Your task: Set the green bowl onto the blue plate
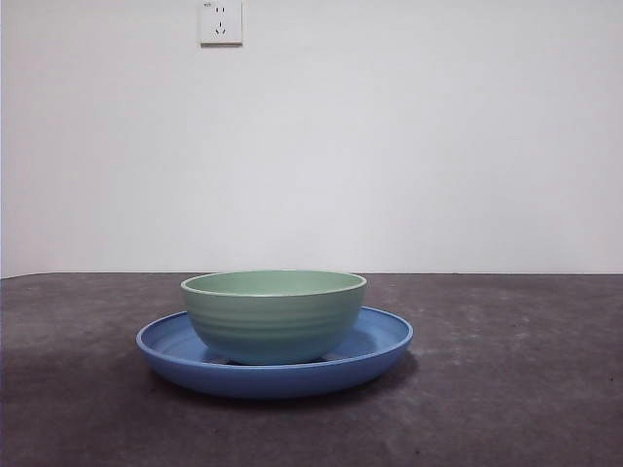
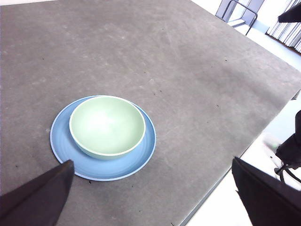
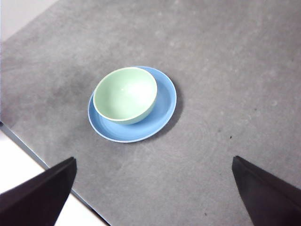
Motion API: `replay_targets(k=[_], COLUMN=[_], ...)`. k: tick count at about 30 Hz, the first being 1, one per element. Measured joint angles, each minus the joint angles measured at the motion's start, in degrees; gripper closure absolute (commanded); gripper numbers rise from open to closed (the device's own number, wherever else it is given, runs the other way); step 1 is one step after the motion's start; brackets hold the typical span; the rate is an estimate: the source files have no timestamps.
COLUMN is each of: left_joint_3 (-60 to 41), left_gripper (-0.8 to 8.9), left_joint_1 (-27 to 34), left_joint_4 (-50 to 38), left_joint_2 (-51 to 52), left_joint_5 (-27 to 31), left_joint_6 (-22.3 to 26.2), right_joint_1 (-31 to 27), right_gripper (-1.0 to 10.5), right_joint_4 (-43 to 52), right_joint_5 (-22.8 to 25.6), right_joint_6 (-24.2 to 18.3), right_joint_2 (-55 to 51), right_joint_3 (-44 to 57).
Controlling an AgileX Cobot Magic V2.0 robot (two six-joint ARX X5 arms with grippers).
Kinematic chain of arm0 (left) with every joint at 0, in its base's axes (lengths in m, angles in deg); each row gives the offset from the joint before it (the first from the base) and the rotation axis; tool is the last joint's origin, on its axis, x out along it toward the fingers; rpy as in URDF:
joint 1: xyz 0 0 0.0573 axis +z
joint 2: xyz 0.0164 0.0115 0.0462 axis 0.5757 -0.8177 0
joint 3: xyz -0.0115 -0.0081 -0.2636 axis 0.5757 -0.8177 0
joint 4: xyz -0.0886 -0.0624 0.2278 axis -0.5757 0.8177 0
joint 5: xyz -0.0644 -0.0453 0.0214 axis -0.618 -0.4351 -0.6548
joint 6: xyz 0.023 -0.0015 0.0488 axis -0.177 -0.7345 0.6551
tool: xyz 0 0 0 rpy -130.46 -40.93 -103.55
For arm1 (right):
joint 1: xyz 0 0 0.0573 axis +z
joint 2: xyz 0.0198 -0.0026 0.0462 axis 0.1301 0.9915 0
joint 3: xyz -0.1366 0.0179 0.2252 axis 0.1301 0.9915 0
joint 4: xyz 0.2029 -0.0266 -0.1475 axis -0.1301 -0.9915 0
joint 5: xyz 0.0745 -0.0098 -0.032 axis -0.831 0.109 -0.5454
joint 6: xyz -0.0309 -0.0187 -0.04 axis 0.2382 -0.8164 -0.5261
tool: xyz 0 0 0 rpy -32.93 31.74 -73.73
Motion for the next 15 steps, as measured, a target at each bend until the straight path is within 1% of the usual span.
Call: replay_targets(k=[6, 7, 8, 9, 10, 12, 13, 15], left_joint_3=[0.0, 0.0, 0.0, 0.0, 0.0, 0.0, 0.0, 0.0], left_gripper=[1.93, 2.0, 2.33, 3.2, 4.39, 7.9, 7.99, 7.82], left_joint_1=[0.0, 0.0, 0.0, 0.0, 0.0, 0.0, 0.0, 0.0], left_joint_4=[0.0, 0.0, 0.0, 0.0, 0.0, 0.0, 0.0, -0.1], left_joint_2=[0.0, 0.0, 0.0, 0.0, 0.0, 0.0, 0.0, 0.0], left_joint_5=[0.0, 0.0, 0.0, 0.0, 0.0, 0.0, 0.0, 0.0], left_joint_6=[0.0, 0.0, 0.0, 0.0, 0.0, 0.1, 0.2, 0.2], right_joint_1=[0.0, 0.0, 0.0, 0.0, 0.0, 0.0, 0.0, 0.0], right_gripper=[2.9, 3.0, 3.2, 4.3, 5.5, 9.5, 9.3, 9.1], right_joint_4=[-2.5, -2.7, -2.7, -2.6, -2.6, -2.6, -2.5, -2.5], right_joint_5=[0.0, 0.0, 0.0, 0.0, 0.0, -0.4, -0.7, -2.3], right_joint_6=[0.0, 0.0, 0.0, 0.0, 0.0, 0.0, 0.0, 0.0], right_joint_2=[-1.0, -1.0, -1.0, -1.0, -1.0, -1.0, -1.0, -1.0], right_joint_3=[0.0, 0.0, 0.0, 0.0, 0.0, 0.0, 0.0, 0.0])
